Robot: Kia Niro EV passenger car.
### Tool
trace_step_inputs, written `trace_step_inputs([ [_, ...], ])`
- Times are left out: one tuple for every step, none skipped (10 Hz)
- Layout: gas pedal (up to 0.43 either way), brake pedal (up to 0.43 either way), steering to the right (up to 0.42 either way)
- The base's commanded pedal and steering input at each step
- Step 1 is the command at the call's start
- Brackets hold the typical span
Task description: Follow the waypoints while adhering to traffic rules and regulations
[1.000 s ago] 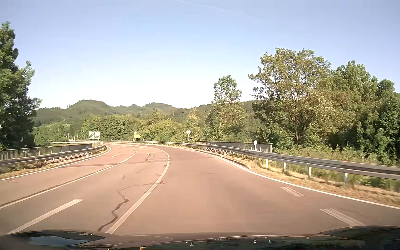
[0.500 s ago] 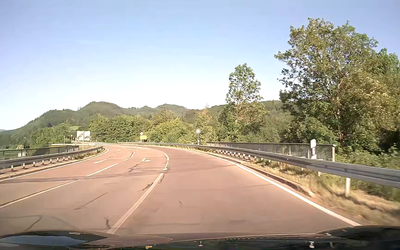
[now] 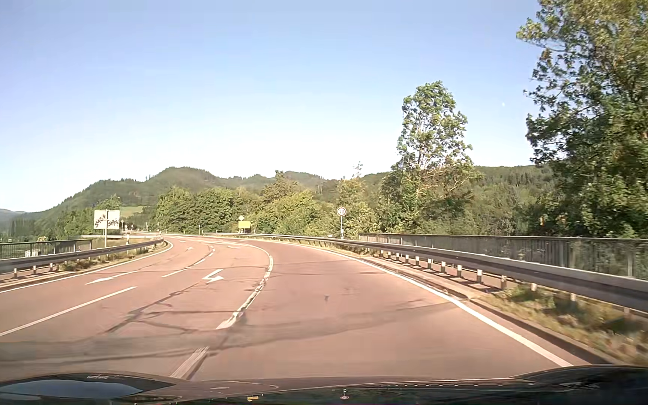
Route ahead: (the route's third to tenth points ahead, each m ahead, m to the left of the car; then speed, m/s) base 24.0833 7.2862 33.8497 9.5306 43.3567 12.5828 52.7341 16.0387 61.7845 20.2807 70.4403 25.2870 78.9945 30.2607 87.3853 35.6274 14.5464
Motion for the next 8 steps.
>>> trace_step_inputs([
  [0.047,0.0,-0.033],
  [0.047,0.0,-0.034],
  [0.047,0.0,-0.034],
  [0.059,0.0,-0.036],
  [0.059,0.0,-0.036],
  [0.059,0.0,-0.036],
  [0.059,0.0,-0.036],
  [0.059,0.0,-0.036],
])
